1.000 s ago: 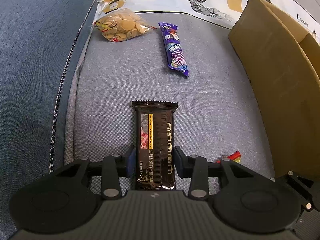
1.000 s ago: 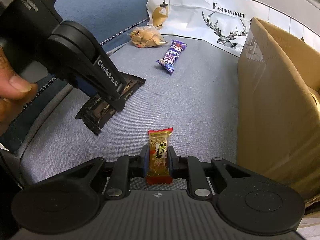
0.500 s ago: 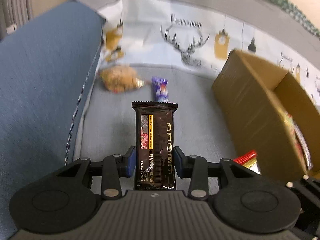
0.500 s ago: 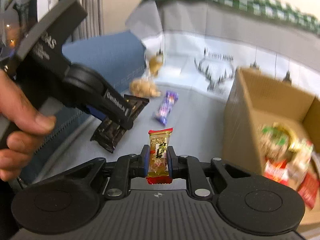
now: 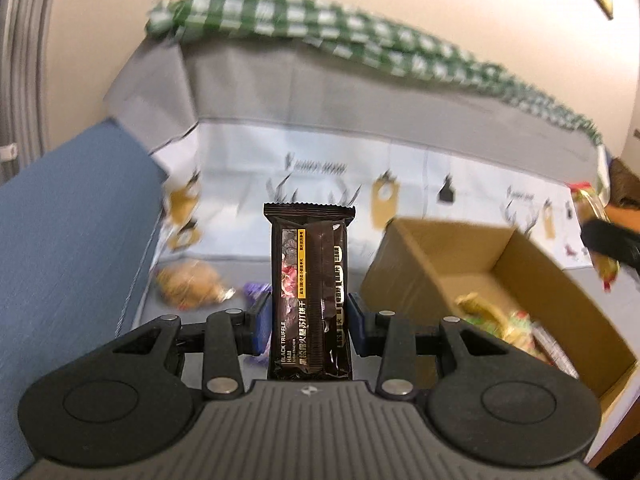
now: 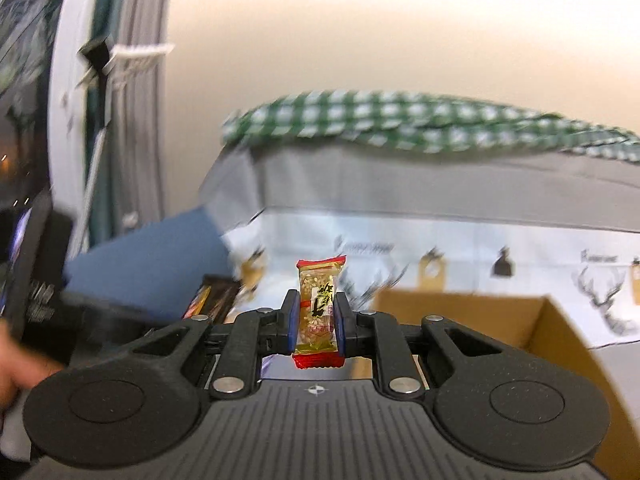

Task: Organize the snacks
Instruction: 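Carry the chocolate bar and red-gold cake up over the cardboard box, then open both tools to drop the chocolate bar and cake into the box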

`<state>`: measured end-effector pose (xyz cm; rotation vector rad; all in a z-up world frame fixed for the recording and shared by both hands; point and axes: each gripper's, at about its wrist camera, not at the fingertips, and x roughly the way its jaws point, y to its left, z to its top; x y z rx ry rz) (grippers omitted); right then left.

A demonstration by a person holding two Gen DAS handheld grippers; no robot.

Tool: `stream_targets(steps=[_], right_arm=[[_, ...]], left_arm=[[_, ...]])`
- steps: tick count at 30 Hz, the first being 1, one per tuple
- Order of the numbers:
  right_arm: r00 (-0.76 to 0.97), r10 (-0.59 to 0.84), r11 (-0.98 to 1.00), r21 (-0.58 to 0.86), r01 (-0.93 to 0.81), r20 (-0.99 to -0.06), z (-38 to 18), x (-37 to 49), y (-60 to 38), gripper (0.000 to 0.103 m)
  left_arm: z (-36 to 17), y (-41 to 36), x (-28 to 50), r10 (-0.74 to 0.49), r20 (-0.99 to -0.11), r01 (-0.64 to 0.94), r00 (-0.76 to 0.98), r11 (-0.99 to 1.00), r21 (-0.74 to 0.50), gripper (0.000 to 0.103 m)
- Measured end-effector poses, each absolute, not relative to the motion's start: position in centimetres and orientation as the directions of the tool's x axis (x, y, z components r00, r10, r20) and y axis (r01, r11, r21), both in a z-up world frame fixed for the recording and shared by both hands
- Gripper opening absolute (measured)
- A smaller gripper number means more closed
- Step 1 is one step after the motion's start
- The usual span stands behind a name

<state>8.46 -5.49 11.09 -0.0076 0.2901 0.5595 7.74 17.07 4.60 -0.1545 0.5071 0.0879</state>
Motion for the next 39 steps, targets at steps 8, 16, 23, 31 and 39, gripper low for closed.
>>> stream_targets(steps=[8,16,23,31,39], right_arm=[[0.885,0.357,0.934,0.087,-0.347,-0.298,9.6,13.7,-12.2,0.018],[0.893,0.276,0.961,0.083,-0.264,-0.355,7.6,15.5,-15.3,0.018],[0.895,0.249,0.964,0.003,-0.267,-0.37,7.0,15.7,-14.8,0.018],[0.896,0.229,0.967,-0.018,-0.255,-0.381,6.9,15.4,-15.0,0.018],[0.893,0.222,0.968,-0.022,-0.25,-0.392,6.8,15.5,-14.5,0.018]], left_arm=[[5.2,13.2,9.8,-0.041,-0.419,-0.029,0.907,0.987,-0.161,0.043],[5.0,8.5,12.2,-0.14,-0.374,0.07,0.917,0.978,-0.195,0.043],[4.5,4.1,13.7,-0.23,-0.348,0.176,0.909,0.968,-0.18,0.043],[3.7,1.3,14.7,-0.282,-0.346,0.238,0.895,0.957,-0.165,0.043],[3.2,0.4,15.0,-0.291,-0.35,0.251,0.89,0.955,-0.156,0.043]])
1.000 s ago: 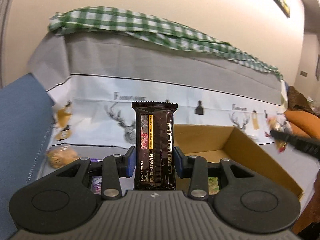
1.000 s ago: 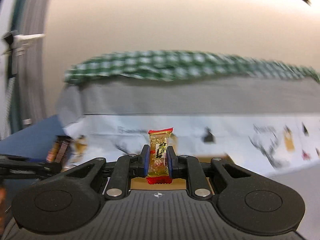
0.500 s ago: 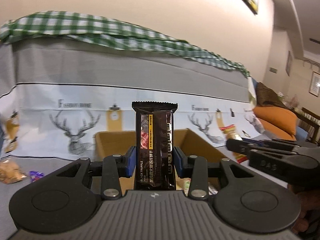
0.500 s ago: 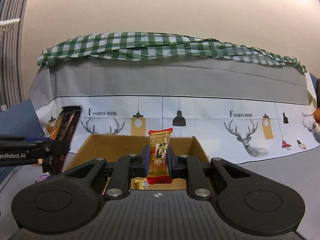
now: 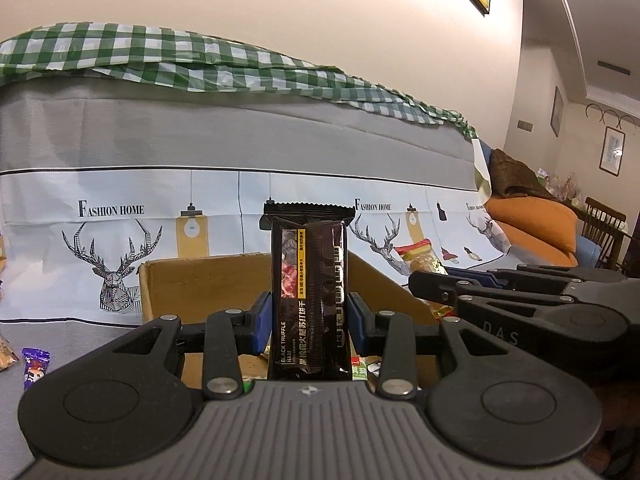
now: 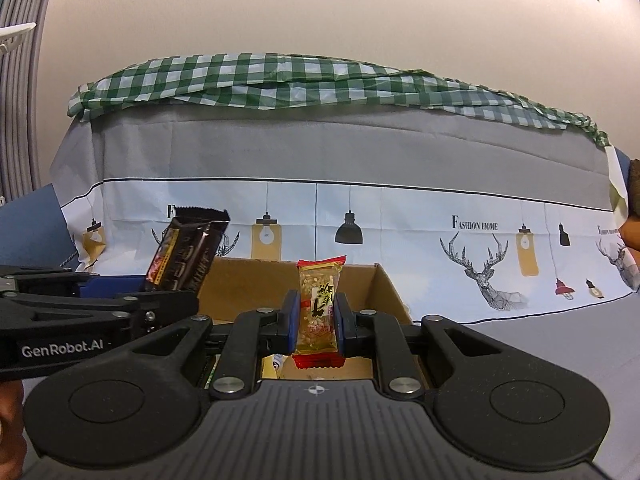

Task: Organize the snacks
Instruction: 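Open both tools to drop the chocolate bar and cake into the box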

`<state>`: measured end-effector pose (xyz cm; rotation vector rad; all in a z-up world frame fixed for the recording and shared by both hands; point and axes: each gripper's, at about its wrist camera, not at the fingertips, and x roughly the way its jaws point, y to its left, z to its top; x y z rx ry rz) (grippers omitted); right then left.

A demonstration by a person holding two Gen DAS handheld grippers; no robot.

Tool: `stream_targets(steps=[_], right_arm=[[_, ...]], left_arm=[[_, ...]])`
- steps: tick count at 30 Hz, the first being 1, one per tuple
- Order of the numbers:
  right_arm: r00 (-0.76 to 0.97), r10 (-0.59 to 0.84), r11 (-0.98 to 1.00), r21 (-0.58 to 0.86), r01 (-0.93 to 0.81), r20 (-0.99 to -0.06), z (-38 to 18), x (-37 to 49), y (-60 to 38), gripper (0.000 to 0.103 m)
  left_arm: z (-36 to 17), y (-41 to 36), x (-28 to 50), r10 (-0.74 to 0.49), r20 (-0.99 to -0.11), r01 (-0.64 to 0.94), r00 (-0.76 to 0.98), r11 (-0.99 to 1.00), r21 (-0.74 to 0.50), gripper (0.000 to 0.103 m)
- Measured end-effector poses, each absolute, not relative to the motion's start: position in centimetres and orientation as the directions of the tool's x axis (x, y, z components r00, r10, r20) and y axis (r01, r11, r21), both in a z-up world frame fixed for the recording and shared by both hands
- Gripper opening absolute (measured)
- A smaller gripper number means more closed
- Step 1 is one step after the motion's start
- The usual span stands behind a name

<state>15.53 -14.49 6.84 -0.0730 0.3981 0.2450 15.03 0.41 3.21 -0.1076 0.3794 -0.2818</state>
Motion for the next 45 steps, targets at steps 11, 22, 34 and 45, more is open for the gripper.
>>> stream_targets(steps=[11,22,34,45], right_arm=[[0.889,0.233,0.963,-0.032,-0.267,-0.395,6.6,15.3,-13.8,0.018],[0.887,0.236,0.961,-0.037,-0.273,-0.397,6.6,15.5,-13.9,0.018],[0.884,0.243,0.958,-0.044,-0.283,-0.4,6.5,15.7,-13.9,0.018],[0.863,0.229,0.961,-0.034,-0.273,-0.45,5.9,16.6,-13.9,0.044]], left_arm=[[3.2,0.7,14.9,-0.282,-0.346,0.242,0.895,0.958,-0.154,0.043],[3.3,0.8,14.8,-0.279,-0.343,0.236,0.897,0.958,-0.163,0.043],[3.5,0.9,14.8,-0.276,-0.337,0.231,0.9,0.958,-0.17,0.043],[3.6,1.5,14.9,-0.281,-0.342,0.224,0.897,0.955,-0.197,0.05]])
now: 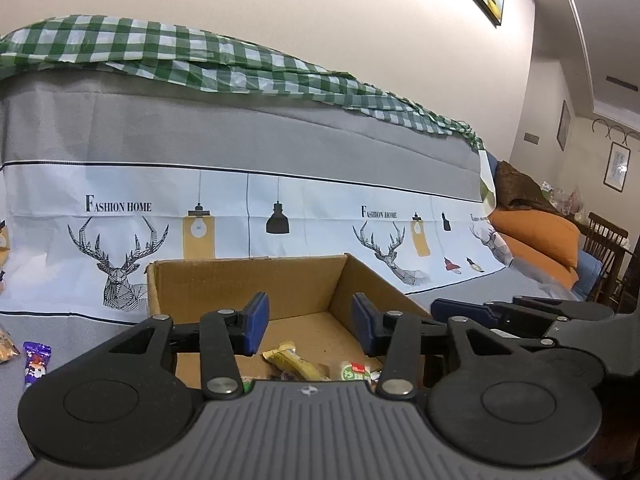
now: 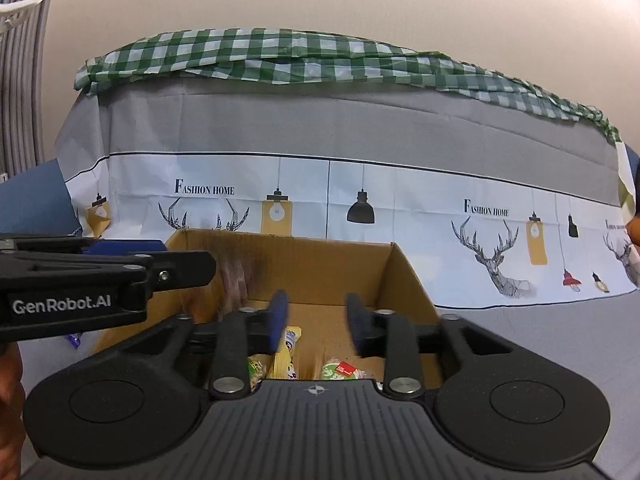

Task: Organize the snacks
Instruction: 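Open both tools to drop the chocolate bar and cake into the box, then move both open tools back to the remaining snacks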

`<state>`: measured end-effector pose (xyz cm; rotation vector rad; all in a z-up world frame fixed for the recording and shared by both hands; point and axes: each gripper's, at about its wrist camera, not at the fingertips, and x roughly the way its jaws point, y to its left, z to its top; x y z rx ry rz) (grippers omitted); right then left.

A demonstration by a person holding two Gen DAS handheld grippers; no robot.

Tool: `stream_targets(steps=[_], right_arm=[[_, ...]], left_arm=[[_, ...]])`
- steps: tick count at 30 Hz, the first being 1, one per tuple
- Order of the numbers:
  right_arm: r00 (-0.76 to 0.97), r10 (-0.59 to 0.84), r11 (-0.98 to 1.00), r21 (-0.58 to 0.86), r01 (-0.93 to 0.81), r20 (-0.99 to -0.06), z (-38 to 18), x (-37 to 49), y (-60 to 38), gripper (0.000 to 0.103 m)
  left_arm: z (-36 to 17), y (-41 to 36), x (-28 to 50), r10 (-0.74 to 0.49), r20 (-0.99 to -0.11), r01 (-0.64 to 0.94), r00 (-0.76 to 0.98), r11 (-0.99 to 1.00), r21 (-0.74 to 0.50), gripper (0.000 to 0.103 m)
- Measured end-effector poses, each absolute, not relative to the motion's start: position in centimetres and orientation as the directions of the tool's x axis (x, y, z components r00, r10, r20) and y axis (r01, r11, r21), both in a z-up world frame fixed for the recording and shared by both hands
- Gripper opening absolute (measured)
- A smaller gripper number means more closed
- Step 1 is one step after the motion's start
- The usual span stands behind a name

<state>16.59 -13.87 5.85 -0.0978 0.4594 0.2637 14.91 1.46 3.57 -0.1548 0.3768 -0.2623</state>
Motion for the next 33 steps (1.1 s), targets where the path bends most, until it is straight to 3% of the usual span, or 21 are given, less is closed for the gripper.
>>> stream_targets(steps=[8,12,16,20,23,25,33], right_arm=[[0.863,0.228,0.963,-0.026,-0.268,-0.451,5.7,16.2,-12.8,0.045],[0.86,0.24,0.961,-0.016,-0.277,-0.45,5.7,15.7,-11.5,0.045],[0.857,0.261,0.957,0.003,-0.29,-0.443,5.7,15.0,-9.7,0.045],[0.845,0.312,0.943,0.032,-0.332,-0.434,5.6,14.2,-7.6,0.028],[0.834,0.363,0.925,0.053,-0.376,-0.416,5.7,13.5,-5.7,0.018],[0.82,0.403,0.909,0.072,-0.411,-0.405,5.8,12.9,-4.3,0.018],[0.734,0.559,0.811,0.069,-0.581,-0.386,5.2,10.1,2.3,0.015]], left_arm=[[4.0,3.8,14.0,-0.23,-0.344,0.18,0.91,0.968,-0.173,0.05],[4.4,6.3,13.2,-0.194,-0.34,0.134,0.92,0.972,-0.191,0.043],[4.4,9.3,12.5,-0.116,-0.348,0.047,0.93,0.979,-0.2,0.043],[4.2,11.9,12.0,-0.045,-0.352,-0.006,0.935,0.99,-0.143,0.042],[3.7,14.1,11.8,-0.018,-0.387,-0.025,0.922,0.994,-0.106,0.033],[3.3,15.4,12.0,0.019,-0.418,-0.055,0.908,0.996,-0.075,0.024],[2.2,21.7,13.3,0.159,-0.474,-0.221,0.866,0.972,-0.077,0.022]])
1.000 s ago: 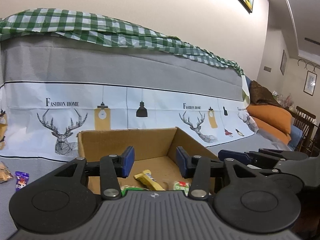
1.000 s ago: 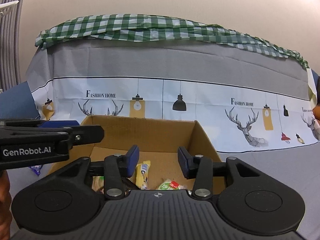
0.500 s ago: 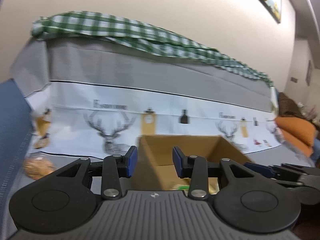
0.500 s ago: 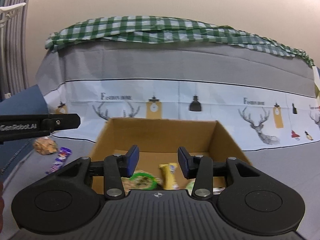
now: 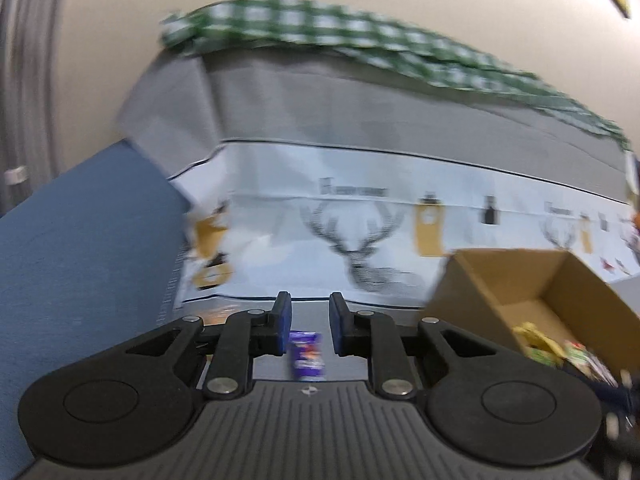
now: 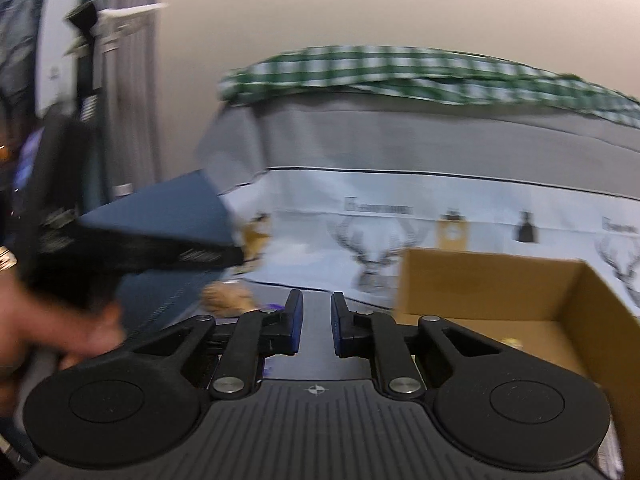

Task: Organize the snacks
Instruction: 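Move both open tools back to the remaining snacks, then close right tool on purple bar while left tool closes on cookie bag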

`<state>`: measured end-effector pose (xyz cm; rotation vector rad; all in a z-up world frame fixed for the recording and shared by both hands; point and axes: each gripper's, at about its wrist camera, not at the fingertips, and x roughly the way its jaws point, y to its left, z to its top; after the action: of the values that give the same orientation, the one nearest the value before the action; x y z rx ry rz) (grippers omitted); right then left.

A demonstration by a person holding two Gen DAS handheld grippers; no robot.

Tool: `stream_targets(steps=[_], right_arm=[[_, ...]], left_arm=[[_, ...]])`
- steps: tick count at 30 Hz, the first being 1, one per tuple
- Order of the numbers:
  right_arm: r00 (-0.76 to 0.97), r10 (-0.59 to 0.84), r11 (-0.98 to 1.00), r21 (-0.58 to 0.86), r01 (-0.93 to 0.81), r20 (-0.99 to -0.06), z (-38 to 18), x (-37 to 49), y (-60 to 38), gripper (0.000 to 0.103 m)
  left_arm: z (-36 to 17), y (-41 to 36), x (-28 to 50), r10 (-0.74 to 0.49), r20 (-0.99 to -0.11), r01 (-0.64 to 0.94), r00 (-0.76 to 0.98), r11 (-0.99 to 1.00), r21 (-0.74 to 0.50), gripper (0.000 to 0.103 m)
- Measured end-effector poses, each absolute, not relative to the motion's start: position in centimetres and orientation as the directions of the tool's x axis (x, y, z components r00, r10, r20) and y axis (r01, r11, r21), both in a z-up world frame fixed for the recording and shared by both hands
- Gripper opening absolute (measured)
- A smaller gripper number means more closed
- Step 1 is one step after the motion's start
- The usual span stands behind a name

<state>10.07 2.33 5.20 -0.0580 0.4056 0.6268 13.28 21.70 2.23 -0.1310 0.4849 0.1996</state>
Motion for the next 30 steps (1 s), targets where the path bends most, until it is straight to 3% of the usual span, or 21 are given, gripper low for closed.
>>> stream_targets(steps=[7,14,16,18,20,30], right_arm=[[0.687,0.594,0.778,0.083,-0.623,-0.419,3.3,10.3,7.2,0.016],[0.669,0.572,0.804,0.163,-0.572,-0.474,1.1,13.9,10.0,0.017],[0.661,0.573,0.806,0.185,-0.563,-0.483,0.4,15.4,10.8,0.021],[0.657,0.564,0.812,0.193,-0.551,-0.5,-0.5,16.6,11.6,0.035],[0.651,0.549,0.822,0.197,-0.534,-0.524,-1.7,17.8,12.6,0.043],[0.604,0.506,0.836,0.177,-0.519,-0.616,-6.3,21.0,16.7,0.066]], left_arm=[[1.4,26.1,14.4,0.255,-0.547,-0.377,0.797,0.918,-0.122,0.022],[0.9,27.4,15.1,0.298,-0.57,-0.43,0.766,0.896,-0.11,0.023],[0.8,27.7,15.3,0.305,-0.572,-0.436,0.762,0.894,-0.104,0.024],[0.5,28.2,15.7,0.311,-0.576,-0.444,0.756,0.89,-0.101,0.024],[0.3,28.8,15.9,0.317,-0.582,-0.458,0.748,0.883,-0.107,0.024],[-0.9,29.5,18.0,0.313,-0.594,-0.438,0.741,0.896,-0.074,0.025]])
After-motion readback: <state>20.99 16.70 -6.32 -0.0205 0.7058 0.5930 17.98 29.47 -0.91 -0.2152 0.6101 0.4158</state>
